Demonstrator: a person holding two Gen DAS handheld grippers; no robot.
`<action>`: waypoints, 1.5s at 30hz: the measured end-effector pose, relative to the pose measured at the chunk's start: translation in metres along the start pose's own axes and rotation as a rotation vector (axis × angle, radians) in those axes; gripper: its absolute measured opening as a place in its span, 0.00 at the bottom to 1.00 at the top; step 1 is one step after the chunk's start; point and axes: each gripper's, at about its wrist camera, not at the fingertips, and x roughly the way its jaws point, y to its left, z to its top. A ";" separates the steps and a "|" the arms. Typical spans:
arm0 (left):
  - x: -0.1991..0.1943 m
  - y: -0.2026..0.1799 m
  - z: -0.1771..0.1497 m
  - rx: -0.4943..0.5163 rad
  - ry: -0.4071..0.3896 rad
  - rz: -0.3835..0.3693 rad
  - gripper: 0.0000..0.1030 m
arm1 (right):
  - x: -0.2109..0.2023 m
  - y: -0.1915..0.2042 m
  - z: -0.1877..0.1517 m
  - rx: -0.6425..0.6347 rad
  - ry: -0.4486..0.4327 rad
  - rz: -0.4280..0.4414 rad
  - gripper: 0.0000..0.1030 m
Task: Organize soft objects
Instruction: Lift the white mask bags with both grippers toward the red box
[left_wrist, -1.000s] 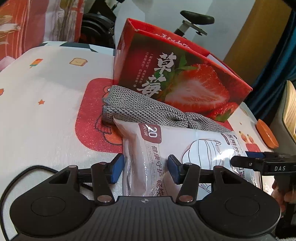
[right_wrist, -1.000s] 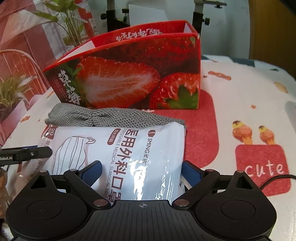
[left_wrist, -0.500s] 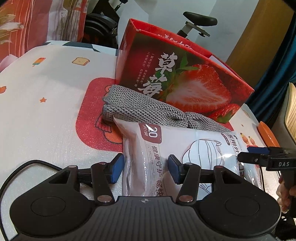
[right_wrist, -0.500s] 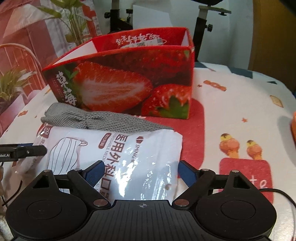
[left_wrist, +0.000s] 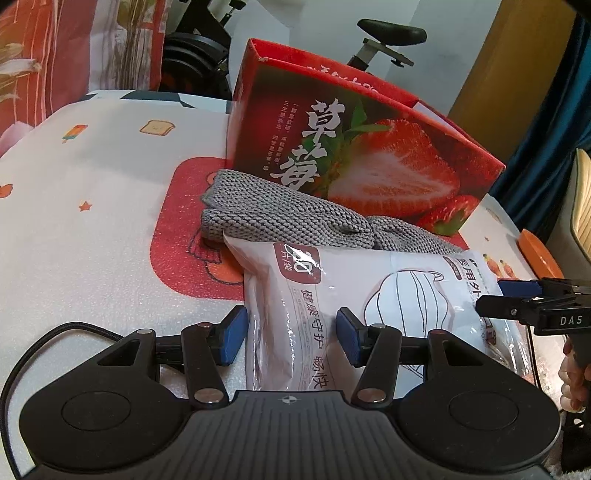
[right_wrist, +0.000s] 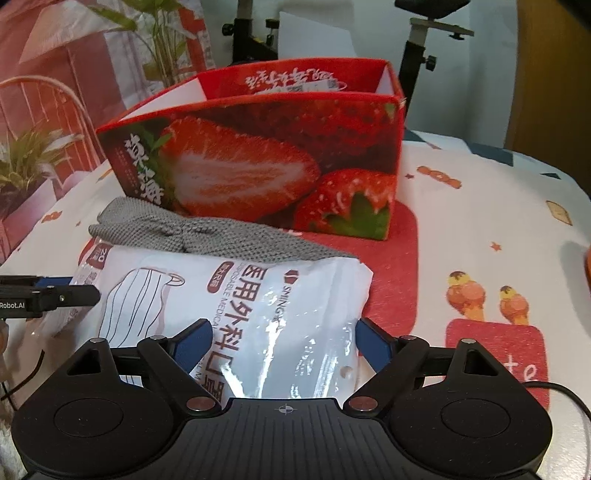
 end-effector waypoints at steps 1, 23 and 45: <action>0.000 0.000 0.000 0.002 0.001 0.000 0.55 | 0.002 0.001 0.000 0.001 0.004 0.002 0.81; 0.010 -0.006 0.029 0.069 0.157 -0.086 0.53 | 0.005 0.011 0.017 -0.071 0.098 0.100 0.82; -0.053 -0.022 0.061 0.156 -0.102 -0.097 0.48 | -0.061 0.039 0.042 -0.479 -0.063 -0.088 0.48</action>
